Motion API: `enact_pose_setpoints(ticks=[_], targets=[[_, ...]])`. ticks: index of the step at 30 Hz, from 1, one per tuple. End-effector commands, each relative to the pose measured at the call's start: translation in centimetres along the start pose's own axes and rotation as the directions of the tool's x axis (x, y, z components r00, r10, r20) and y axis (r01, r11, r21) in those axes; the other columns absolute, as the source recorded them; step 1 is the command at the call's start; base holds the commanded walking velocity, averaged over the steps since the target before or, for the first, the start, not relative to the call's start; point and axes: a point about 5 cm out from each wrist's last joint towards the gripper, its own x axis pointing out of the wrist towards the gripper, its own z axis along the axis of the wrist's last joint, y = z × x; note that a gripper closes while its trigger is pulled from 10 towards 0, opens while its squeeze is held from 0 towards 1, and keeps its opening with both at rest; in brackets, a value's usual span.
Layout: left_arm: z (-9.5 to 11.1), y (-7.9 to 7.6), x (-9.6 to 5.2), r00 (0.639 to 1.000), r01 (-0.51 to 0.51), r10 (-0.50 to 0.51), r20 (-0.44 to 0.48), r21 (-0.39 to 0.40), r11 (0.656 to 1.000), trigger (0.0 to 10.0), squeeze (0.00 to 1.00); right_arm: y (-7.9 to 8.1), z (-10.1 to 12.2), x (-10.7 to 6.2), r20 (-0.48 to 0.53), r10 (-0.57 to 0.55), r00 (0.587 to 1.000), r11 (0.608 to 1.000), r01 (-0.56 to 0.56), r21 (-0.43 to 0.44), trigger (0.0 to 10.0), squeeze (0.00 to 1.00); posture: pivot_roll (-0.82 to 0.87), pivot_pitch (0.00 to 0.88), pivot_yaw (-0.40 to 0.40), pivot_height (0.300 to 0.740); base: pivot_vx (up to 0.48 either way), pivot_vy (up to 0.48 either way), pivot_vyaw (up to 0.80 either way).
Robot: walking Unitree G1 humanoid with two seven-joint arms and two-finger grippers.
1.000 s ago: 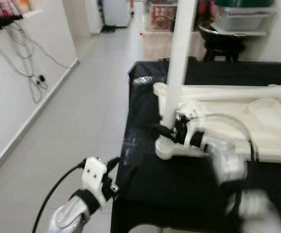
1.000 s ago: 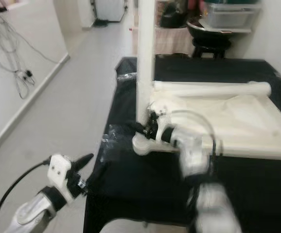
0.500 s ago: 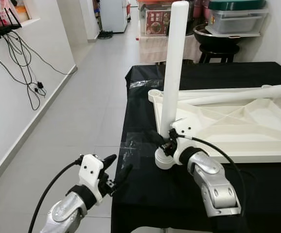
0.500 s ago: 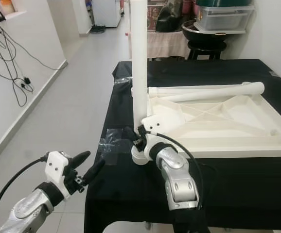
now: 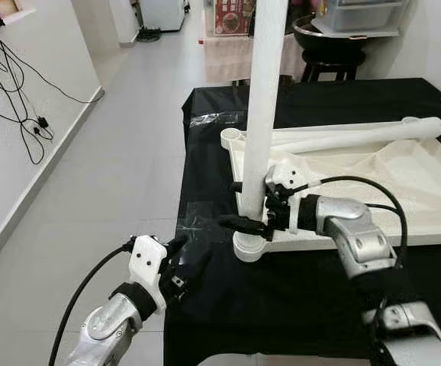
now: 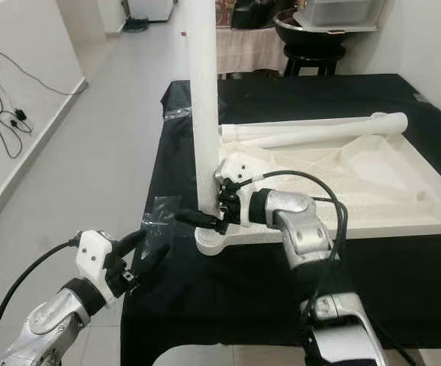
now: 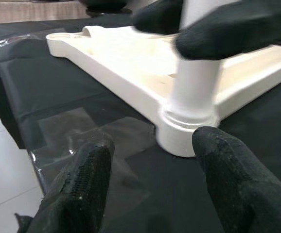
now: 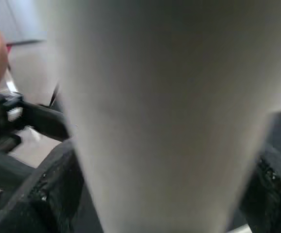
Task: Building children table
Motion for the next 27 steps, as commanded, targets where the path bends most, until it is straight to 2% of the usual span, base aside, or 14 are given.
enact_pose_setpoints(ticks=[1, 4, 5, 6, 7, 10, 18, 20, 21, 22, 24, 25, 26, 27], targets=[[-0.2, 0.0, -0.4, 1.000, -0.007, 0.007, -0.018, 0.005, 1.000, 10.0, 0.00, 0.0, -0.3, 0.8, -0.029, 0.032, 0.999, 0.999, -0.032, -0.001, 10.0, 0.00, -0.05, 0.096, 0.010, 0.740, 0.000, 0.000, 0.00], [-0.2, 0.0, -0.4, 1.000, -0.007, 0.007, -0.017, 0.003, 1.000, 10.0, 0.00, -0.8, -0.1, 0.7, -0.043, 0.002, 0.999, 1.000, -0.002, 0.007, 10.0, 0.00, -0.05, 0.100, 0.009, 0.740, 0.000, 0.000, 0.00], [-0.2, 0.0, -0.4, 1.000, -0.008, 0.008, -0.017, 0.003, 1.000, 10.0, 0.00, -1.2, 0.0, 0.6, -0.039, -0.012, 0.999, 1.000, 0.012, 0.020, 9.6, 0.00, -0.05, 0.101, 0.010, 0.740, 0.000, 0.000, 0.00], [-0.2, 0.0, -0.4, 1.000, -0.008, 0.008, -0.017, 0.003, 1.000, 10.0, 0.00, -1.2, 0.0, 0.6, -0.039, -0.012, 0.999, 1.000, 0.012, 0.020, 9.6, 0.00, -0.05, 0.101, 0.010, 0.740, 0.000, 0.000, 0.00], [-0.2, -0.1, -0.4, 1.000, -0.008, 0.008, -0.016, 0.003, 1.000, 10.0, 0.00, -1.6, 0.1, 0.4, -0.036, -0.035, 0.999, 0.999, 0.036, 0.035, 0.0, 0.00, -0.05, 0.101, 0.010, 0.740, 0.000, 0.000, 0.00], [-0.1, -0.1, -0.4, 1.000, -0.009, 0.009, -0.016, 0.004, 1.000, 10.0, 0.00, -2.3, -0.4, -0.5, -0.029, -0.051, 0.998, 0.997, 0.052, 0.063, 0.0, 0.00, -0.04, 0.108, 0.011, 0.740, 0.000, 0.000, 0.00], [-0.1, -0.2, -0.3, 1.000, -0.006, 0.006, -0.012, 0.000, 1.000, 10.0, 0.00, -2.1, -1.5, -1.7, -0.023, -0.048, 0.999, 0.997, 0.049, 0.054, 0.0, 0.00, -0.06, 0.114, 0.015, 0.740, 0.000, 0.000, 0.00], [-0.1, -0.2, -0.3, 1.000, -0.005, 0.005, -0.011, -0.002, 1.000, 10.0, 0.00, -2.0, -2.3, -2.3, -0.029, -0.138, 0.990, 0.990, 0.139, 0.022, 0.0, 0.00, -0.07, 0.117, 0.016, 0.740, 0.000, 0.000, 0.00], [-0.1, -0.2, -0.3, 1.000, -0.005, 0.005, -0.010, -0.002, 1.000, 10.0, 0.00, -2.0, -2.7, -2.4, -0.028, -0.224, 0.974, 0.974, 0.224, 0.032, 0.0, 0.00, -0.07, 0.116, 0.012, 0.740, 0.000, 0.000, 0.00], [-0.1, -0.2, -0.3, 1.000, -0.005, 0.005, -0.010, -0.002, 1.000, 10.0, 0.00, -2.0, -2.7, -2.4, -0.028, -0.224, 0.974, 0.974, 0.224, 0.032, 0.0, 0.00, -0.07, 0.116, 0.012, 0.740, 0.000, 0.000, 0.00], [-0.1, 0.0, -0.3, 1.000, -0.006, 0.006, -0.010, -0.002, 1.000, 10.0, 0.00, -1.2, -3.9, -2.3, -0.036, -0.408, 0.912, 0.910, 0.410, 0.067, 0.0, 0.00, -0.08, 0.113, 0.002, 0.740, 0.000, 0.000, 0.00], [-0.1, 0.0, -0.3, 1.000, -0.006, 0.006, -0.010, -0.002, 1.000, 10.0, 0.00, -1.2, -3.9, -2.3, -0.036, -0.408, 0.912, 0.910, 0.410, 0.067, 0.0, 0.00, -0.08, 0.113, 0.002, 0.740, 0.000, 0.000, 0.00], [-0.1, 0.1, -0.4, 1.000, -0.008, 0.008, -0.010, -0.001, 1.000, 10.0, 0.00, 0.8, -5.5, -1.0, -0.062, -0.582, 0.811, 0.794, 0.583, 0.173, 0.0, 0.00, -0.08, 0.114, 0.013, 0.740, 0.000, 0.000, 0.00], [-0.1, 0.1, -0.4, 1.000, -0.008, 0.008, -0.010, -0.001, 1.000, 10.0, 0.00, 0.8, -5.5, -1.0, -0.062, -0.582, 0.811, 0.794, 0.583, 0.173, 0.0, 0.00, -0.08, 0.114, 0.013, 0.740, 0.000, 0.000, 0.00]])
